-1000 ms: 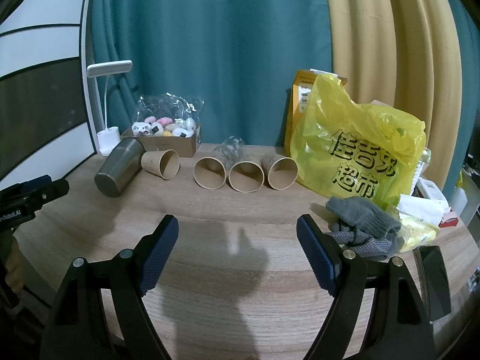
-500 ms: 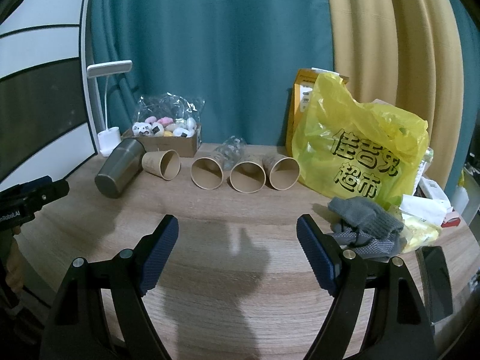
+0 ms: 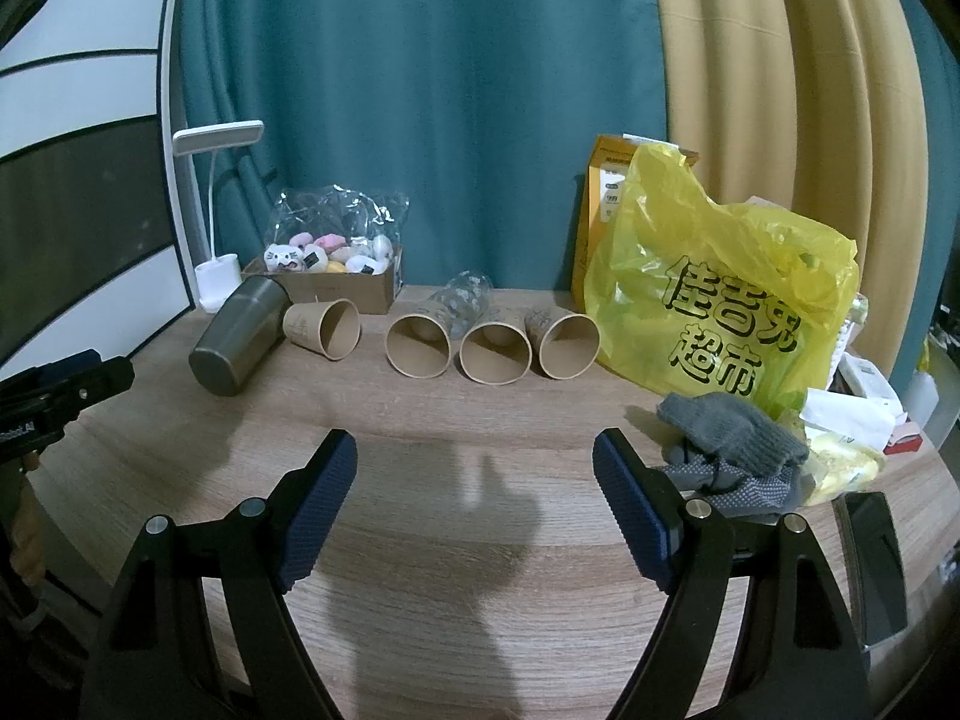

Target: Flip cup upside down

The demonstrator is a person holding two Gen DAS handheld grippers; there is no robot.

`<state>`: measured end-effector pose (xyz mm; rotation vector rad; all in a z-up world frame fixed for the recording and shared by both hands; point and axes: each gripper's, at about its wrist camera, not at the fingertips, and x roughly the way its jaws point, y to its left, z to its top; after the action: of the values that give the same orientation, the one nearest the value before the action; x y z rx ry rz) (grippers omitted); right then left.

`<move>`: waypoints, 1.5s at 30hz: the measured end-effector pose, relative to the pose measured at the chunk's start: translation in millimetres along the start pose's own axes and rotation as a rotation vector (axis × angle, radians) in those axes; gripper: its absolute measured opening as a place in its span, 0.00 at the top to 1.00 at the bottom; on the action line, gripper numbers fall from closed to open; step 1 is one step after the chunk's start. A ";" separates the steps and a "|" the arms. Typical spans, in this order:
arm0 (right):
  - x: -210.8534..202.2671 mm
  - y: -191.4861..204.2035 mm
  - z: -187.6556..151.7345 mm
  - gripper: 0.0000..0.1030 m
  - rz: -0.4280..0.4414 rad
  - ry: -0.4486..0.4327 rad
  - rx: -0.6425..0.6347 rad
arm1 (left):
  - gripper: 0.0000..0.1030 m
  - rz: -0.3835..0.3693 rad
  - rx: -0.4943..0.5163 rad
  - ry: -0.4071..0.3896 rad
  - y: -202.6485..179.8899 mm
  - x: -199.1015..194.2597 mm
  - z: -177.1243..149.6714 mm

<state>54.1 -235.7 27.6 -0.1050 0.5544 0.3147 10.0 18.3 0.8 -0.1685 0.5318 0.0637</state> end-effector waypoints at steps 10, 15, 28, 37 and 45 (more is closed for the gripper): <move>0.3 -0.8 1.2 0.19 0.001 0.000 0.000 | 0.21 0.001 0.001 -0.003 -0.4 -0.5 -1.3; 0.2 -0.7 1.2 0.19 0.000 0.000 0.001 | 0.21 0.001 0.000 -0.003 -0.7 -0.6 -1.6; 6.0 -2.8 1.2 0.19 0.004 0.003 0.006 | 0.21 0.002 0.011 0.013 -6.9 0.9 -4.3; 19.7 -14.9 -2.2 0.19 0.007 0.015 0.025 | 0.21 -0.008 0.025 0.080 -16.5 24.4 2.2; 48.5 -42.4 0.9 0.19 0.003 0.056 0.062 | 0.21 -0.052 0.050 0.176 -35.2 70.7 28.2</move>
<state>107.2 -262.8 3.1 -0.0535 0.6196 0.2982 88.6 -10.2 -6.3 -0.1394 0.7034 -0.0152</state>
